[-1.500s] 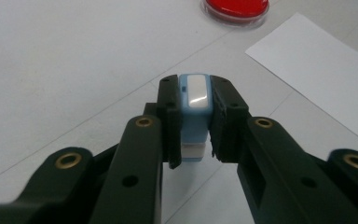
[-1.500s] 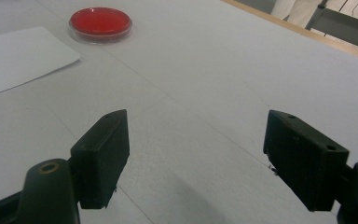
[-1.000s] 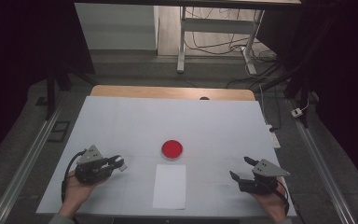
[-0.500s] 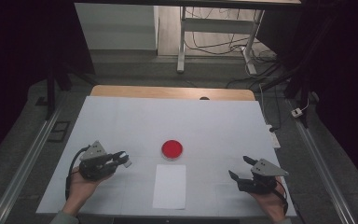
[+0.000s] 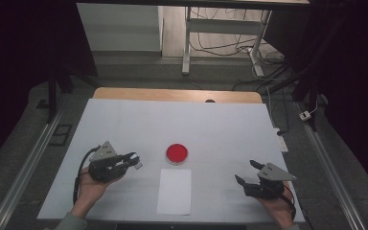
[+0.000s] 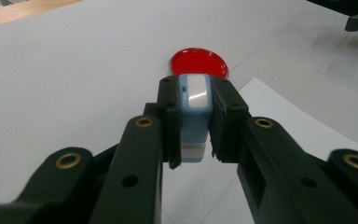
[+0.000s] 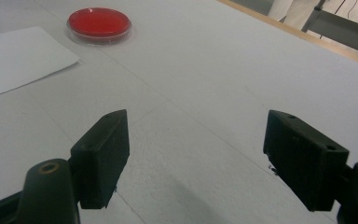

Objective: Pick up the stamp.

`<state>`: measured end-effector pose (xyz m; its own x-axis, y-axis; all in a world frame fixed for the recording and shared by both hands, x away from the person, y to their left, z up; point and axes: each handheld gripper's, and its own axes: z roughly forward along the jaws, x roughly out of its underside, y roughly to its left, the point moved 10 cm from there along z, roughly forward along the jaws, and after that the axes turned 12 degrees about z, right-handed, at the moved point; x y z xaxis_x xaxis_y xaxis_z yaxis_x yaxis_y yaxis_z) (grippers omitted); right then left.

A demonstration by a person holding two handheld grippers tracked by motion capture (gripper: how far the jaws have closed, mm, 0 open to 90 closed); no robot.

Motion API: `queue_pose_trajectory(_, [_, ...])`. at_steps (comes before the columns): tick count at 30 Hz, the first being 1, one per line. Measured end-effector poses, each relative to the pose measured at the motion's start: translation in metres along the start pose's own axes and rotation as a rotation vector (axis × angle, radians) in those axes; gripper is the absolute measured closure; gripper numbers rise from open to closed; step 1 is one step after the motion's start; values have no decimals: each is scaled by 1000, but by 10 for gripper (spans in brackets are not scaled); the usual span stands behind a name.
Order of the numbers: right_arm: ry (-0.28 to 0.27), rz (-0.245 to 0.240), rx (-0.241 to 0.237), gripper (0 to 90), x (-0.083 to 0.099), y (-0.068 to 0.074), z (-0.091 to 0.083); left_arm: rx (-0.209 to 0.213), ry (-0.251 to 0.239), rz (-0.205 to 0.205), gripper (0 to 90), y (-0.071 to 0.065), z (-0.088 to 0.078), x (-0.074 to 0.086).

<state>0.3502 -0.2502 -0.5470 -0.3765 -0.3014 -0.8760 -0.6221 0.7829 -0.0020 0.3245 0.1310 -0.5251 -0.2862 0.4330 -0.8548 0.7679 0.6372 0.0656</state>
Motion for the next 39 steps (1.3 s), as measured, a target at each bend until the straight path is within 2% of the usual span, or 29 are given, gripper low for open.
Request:
queue_pose_trajectory(19, [3,-9,6,227,0,1,1,19,-14,15,757,-6,7,-13])
queue_pose_trajectory(39, [-2,-3,3,229,-1,3,2,48,-37,38,757,-17,21,-33])
